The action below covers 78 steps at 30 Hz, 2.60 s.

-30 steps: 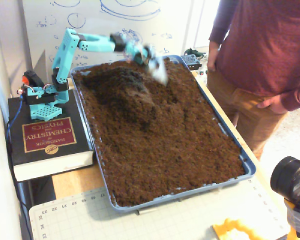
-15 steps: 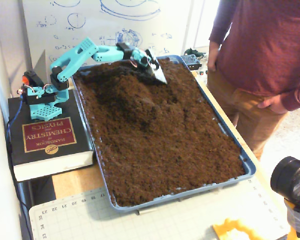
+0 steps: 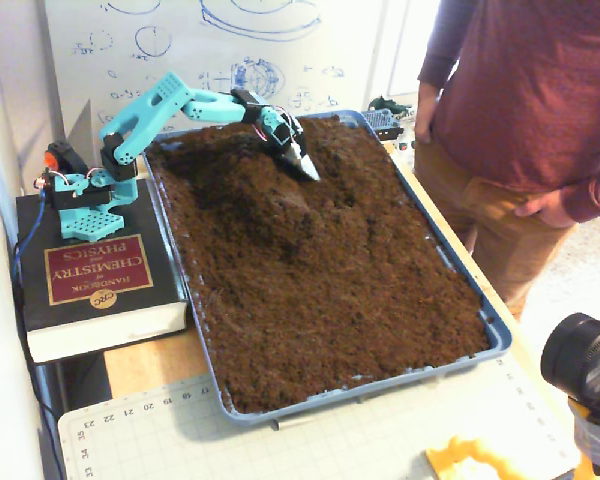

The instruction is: Build a berm.

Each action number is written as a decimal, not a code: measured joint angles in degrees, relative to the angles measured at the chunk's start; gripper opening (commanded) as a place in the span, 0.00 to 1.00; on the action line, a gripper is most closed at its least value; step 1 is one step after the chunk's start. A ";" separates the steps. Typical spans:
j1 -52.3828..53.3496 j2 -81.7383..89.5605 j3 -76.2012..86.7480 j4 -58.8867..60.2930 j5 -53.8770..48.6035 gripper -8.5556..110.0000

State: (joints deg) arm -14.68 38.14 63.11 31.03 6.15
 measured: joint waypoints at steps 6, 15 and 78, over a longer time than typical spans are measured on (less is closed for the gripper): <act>0.18 4.39 5.71 1.58 0.00 0.07; 0.18 9.58 13.01 1.67 0.00 0.07; 27.77 -5.27 -0.35 -7.65 -22.32 0.07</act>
State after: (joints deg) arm 13.10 32.87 62.75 23.38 -16.17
